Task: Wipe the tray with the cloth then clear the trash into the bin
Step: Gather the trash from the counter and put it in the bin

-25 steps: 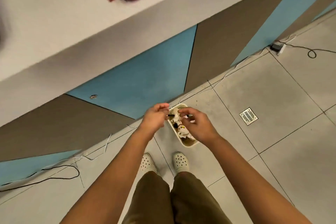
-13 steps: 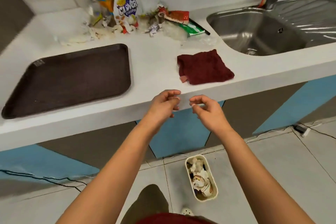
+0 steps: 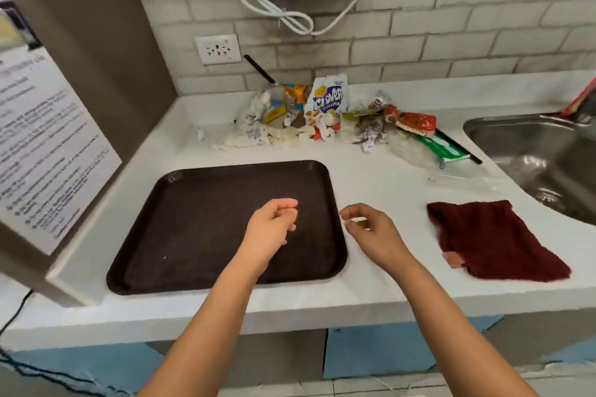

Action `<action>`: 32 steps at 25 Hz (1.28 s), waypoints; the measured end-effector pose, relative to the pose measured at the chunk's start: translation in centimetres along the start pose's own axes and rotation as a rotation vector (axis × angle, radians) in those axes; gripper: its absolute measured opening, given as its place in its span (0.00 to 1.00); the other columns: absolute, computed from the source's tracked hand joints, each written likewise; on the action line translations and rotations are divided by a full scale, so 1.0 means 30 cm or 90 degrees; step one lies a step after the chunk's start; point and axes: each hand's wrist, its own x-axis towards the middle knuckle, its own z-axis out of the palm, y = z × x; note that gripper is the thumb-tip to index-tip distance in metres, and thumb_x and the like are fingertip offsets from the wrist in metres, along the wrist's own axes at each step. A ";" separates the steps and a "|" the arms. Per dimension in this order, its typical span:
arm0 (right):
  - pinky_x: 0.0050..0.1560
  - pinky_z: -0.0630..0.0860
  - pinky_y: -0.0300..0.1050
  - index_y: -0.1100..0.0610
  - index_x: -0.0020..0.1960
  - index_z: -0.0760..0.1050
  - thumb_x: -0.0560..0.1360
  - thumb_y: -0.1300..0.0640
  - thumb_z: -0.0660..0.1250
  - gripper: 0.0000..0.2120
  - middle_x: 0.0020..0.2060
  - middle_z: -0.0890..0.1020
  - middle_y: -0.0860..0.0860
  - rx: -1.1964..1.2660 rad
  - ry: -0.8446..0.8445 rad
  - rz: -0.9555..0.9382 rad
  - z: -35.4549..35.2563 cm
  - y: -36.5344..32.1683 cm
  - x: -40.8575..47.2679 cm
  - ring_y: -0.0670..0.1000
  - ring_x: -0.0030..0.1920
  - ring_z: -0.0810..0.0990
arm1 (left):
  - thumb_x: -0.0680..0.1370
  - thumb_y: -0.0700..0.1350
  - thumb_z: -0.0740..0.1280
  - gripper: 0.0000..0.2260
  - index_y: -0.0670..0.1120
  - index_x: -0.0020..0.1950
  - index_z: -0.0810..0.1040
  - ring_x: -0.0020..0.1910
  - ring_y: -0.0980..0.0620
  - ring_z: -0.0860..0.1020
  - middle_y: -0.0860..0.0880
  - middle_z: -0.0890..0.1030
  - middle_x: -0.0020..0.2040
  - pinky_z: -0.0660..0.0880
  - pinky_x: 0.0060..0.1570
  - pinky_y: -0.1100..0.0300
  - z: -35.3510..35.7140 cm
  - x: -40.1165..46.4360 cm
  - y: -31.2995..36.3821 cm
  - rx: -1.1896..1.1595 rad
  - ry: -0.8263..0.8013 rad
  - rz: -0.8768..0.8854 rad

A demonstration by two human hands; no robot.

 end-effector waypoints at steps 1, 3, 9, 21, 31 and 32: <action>0.38 0.70 0.23 0.52 0.48 0.77 0.75 0.62 0.63 0.08 0.48 0.79 0.44 -0.002 0.004 0.001 0.039 -0.016 0.049 0.44 0.42 0.77 | 0.78 0.41 0.62 0.08 0.53 0.51 0.77 0.40 0.57 0.76 0.52 0.78 0.44 0.71 0.34 0.64 -0.052 0.060 0.006 -0.003 0.017 0.001; 0.41 0.70 0.23 0.52 0.49 0.78 0.74 0.63 0.64 0.08 0.49 0.79 0.44 -0.015 0.021 0.008 0.095 -0.039 0.121 0.43 0.44 0.77 | 0.78 0.40 0.62 0.08 0.51 0.52 0.78 0.39 0.57 0.76 0.52 0.78 0.44 0.70 0.34 0.64 -0.128 0.157 0.014 -0.007 0.044 -0.004; 0.42 0.71 0.27 0.54 0.50 0.78 0.74 0.64 0.64 0.08 0.50 0.79 0.47 -0.070 0.044 0.047 0.158 -0.028 0.283 0.44 0.45 0.76 | 0.78 0.38 0.62 0.08 0.48 0.53 0.77 0.39 0.57 0.75 0.53 0.77 0.43 0.69 0.35 0.67 -0.281 0.391 0.000 -0.022 0.107 -0.016; 0.50 0.70 0.40 0.50 0.47 0.75 0.75 0.63 0.62 0.09 0.56 0.77 0.49 -0.190 -0.010 0.004 0.190 -0.044 0.747 0.52 0.55 0.76 | 0.77 0.40 0.63 0.09 0.45 0.55 0.79 0.47 0.50 0.76 0.46 0.78 0.56 0.67 0.50 0.64 -0.418 0.769 -0.050 0.246 0.198 0.027; 0.69 0.64 0.49 0.51 0.73 0.58 0.77 0.58 0.57 0.25 0.75 0.58 0.50 -0.612 -0.139 -0.115 0.370 -0.008 1.073 0.54 0.73 0.57 | 0.80 0.44 0.56 0.22 0.55 0.74 0.59 0.75 0.47 0.53 0.48 0.52 0.77 0.63 0.69 0.51 -0.401 1.094 -0.148 0.615 0.051 0.090; 0.68 0.64 0.49 0.50 0.74 0.55 0.77 0.56 0.57 0.27 0.74 0.60 0.51 -0.626 -0.132 -0.088 0.375 -0.005 1.080 0.55 0.73 0.59 | 0.80 0.46 0.56 0.22 0.56 0.74 0.59 0.75 0.47 0.56 0.48 0.53 0.77 0.65 0.67 0.51 -0.402 1.114 -0.147 0.632 0.071 0.077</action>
